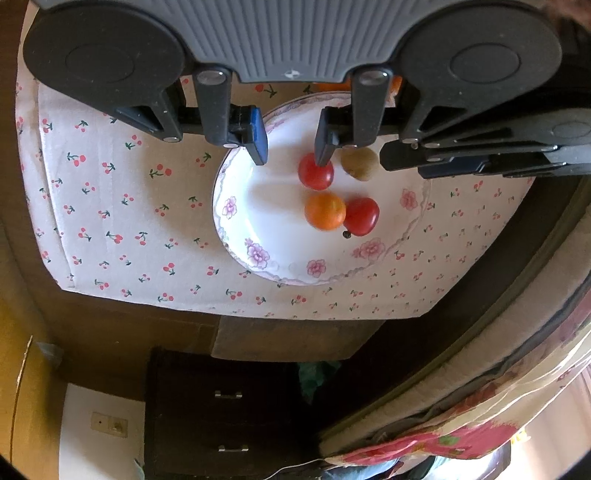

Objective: Organize fruits
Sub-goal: 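Withdraw both grippers from the bowl toward the remaining fruits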

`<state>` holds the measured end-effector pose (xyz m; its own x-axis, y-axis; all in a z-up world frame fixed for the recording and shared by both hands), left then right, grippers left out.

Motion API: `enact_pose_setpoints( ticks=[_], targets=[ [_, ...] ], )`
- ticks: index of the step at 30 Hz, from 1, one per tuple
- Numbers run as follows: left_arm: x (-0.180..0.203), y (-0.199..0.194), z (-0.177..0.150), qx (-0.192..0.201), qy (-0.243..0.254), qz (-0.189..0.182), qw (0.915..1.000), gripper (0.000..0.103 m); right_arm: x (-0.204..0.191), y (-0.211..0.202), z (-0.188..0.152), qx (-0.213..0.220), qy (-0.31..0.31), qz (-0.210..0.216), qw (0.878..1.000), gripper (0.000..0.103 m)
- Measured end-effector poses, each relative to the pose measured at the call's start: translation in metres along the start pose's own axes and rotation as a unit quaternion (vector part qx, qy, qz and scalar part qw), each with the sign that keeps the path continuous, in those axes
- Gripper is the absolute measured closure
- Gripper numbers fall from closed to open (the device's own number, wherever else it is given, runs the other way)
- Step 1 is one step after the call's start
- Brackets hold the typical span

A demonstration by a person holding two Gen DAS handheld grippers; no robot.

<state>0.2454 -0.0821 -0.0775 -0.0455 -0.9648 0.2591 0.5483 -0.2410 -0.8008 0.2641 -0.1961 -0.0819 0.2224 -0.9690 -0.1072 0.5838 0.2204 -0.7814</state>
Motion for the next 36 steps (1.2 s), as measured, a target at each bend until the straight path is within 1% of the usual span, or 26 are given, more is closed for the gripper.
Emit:
enact_pose_setpoints(
  ticks=[11, 15, 20, 25, 30, 36],
  targets=[
    [0.000, -0.012, 0.001, 0.012, -0.001, -0.005, 0.9999, 0.056, -0.005, -0.015, 0.001, 0.012, -0.003, -0.002, 1.000, 0.073],
    [-0.002, -0.016, 0.000, 0.013, -0.001, -0.006, 0.9999, 0.053, -0.007, -0.019, -0.002, 0.011, -0.004, -0.002, 1.000, 0.072],
    [-0.005, -0.022, -0.003, 0.014, -0.004, -0.009, 0.9999, 0.053, -0.014, -0.025, -0.006, 0.012, -0.007, 0.000, 1.000, 0.072],
    [-0.010, -0.031, -0.011, 0.013, -0.001, -0.010, 0.9999, 0.052, -0.021, -0.031, -0.017, 0.009, -0.001, 0.008, 1.000, 0.072],
    [-0.013, -0.040, -0.022, 0.011, 0.003, -0.010, 0.9999, 0.051, -0.030, -0.035, -0.033, -0.002, -0.006, 0.011, 1.000, 0.072],
    [-0.015, -0.045, -0.035, 0.000, 0.010, -0.014, 0.9999, 0.051, -0.036, -0.041, -0.052, -0.015, 0.000, 0.017, 1.000, 0.072]
  ],
)
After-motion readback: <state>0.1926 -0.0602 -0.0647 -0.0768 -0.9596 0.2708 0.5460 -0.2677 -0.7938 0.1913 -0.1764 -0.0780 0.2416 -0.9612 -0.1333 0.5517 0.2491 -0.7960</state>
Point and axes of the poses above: each gripper's, at about its wrist camera, not at the fingertips, and y roughly the way its jaws point, x to its right, z to its top, the point moved 9 cm from there along y, roughly the way its jaws point, and after that the axes turned 7 degrees about -y, right-handed, at the moved point
